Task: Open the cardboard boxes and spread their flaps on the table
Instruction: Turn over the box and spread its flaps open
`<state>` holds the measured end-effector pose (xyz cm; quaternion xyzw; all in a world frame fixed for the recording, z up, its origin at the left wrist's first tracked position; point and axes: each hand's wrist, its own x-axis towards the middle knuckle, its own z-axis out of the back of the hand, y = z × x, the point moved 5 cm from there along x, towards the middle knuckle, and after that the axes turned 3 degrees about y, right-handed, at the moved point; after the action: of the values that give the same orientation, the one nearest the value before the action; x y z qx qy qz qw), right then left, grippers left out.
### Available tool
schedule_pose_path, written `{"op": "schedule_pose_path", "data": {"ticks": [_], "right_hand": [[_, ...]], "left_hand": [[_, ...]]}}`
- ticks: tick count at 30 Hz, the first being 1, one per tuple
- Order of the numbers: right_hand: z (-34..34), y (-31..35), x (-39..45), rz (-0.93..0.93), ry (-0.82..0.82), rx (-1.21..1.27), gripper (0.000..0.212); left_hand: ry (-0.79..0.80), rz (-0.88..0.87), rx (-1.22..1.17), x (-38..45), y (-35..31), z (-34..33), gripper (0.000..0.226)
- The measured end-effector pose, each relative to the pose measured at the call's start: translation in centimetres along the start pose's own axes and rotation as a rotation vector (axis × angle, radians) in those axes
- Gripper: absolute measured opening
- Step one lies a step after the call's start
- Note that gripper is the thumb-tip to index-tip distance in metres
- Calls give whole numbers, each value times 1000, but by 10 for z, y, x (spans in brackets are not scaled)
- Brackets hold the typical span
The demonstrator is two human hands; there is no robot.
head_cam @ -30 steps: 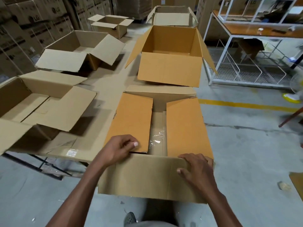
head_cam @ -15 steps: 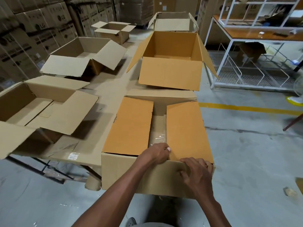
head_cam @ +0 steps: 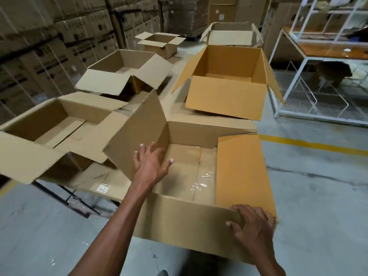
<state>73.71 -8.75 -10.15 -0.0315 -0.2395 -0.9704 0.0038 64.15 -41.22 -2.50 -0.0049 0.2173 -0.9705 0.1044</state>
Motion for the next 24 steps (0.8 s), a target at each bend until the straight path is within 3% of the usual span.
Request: {"op": "schedule_pose_path", "data": {"ticks": [3,8,12,15,19,24], "right_hand": [[7,9,3,-45,53,-12,43],[19,27,8,-66,235,-28,36],[11,52,13,67,365,29,67],[-1,77,21,174,424,178,64],[-13,116,46,24,455,444,48],[-53,134,74,-191,755,216,71]], "left_hand": [[41,92,10,1,31,-10,54],[155,138,79,-7,48,-37,63],[161,139,159,-14,46,-48,60],[152,139,161,-13,45,-47,58],[144,133,159,-14,47,-48,56],[105,129,135,-13,48,-46,52]]}}
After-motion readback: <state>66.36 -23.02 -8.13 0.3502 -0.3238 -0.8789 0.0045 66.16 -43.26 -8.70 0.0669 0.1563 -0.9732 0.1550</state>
